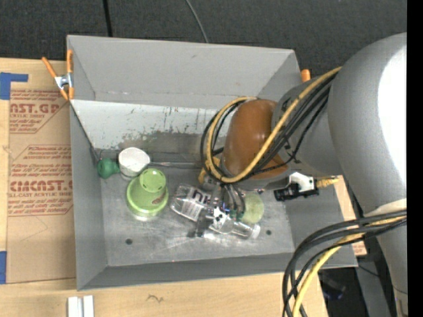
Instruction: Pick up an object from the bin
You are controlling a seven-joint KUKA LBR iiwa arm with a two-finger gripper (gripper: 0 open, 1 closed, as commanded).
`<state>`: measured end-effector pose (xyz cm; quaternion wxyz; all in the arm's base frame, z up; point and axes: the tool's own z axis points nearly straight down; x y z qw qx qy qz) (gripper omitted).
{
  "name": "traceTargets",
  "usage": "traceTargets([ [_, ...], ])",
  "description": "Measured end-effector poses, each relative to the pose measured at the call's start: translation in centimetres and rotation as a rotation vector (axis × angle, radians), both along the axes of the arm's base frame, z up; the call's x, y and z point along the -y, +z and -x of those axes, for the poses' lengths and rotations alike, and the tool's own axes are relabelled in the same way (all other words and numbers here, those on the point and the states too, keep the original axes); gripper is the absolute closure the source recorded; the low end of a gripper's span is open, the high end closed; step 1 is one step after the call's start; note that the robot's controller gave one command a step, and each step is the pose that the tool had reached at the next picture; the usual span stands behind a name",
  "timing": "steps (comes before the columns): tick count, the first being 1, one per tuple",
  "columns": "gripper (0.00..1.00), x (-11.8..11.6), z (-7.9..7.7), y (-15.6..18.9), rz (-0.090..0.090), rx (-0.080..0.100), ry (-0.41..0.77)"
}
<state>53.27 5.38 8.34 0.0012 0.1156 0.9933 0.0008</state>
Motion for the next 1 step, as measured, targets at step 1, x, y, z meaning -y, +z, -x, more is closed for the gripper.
traceTargets([
  [1, 1.0, -0.37, 0.0, -0.9, 0.001, 0.009, 0.087],
])
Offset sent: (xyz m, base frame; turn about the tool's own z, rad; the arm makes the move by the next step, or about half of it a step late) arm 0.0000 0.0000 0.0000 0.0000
